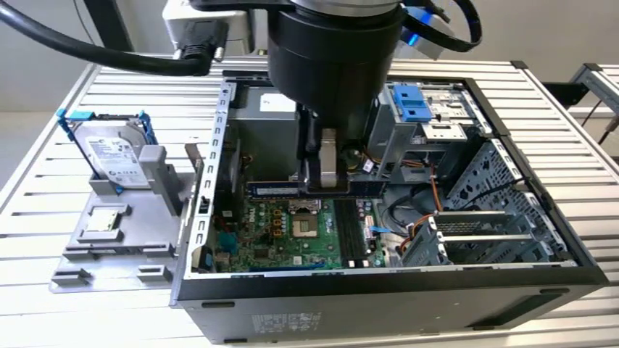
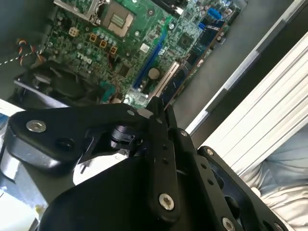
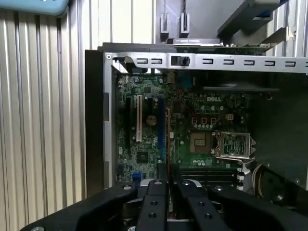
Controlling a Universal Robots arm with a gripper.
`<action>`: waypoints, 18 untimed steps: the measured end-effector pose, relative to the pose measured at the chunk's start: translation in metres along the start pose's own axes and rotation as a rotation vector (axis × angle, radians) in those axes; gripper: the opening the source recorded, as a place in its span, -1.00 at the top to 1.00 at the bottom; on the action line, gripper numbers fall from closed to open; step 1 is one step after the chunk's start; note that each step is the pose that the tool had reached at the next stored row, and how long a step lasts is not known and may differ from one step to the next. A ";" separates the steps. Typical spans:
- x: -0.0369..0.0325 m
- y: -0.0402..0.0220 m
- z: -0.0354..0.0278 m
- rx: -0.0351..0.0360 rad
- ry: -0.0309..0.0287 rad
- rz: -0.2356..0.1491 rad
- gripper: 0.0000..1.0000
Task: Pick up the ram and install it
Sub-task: 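Pick up the ram and move it above insertion slot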
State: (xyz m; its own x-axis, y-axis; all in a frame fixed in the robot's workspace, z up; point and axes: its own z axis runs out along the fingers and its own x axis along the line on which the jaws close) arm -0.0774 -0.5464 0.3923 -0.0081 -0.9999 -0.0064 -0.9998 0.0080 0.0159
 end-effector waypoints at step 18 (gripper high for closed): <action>0.0018 -0.0821 -0.0009 0.0000 0.0000 0.000 1.00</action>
State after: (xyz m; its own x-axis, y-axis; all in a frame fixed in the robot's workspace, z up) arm 0.0047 -0.5488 0.3919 -0.0081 -0.9999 -0.0063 -0.9998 0.0080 0.0159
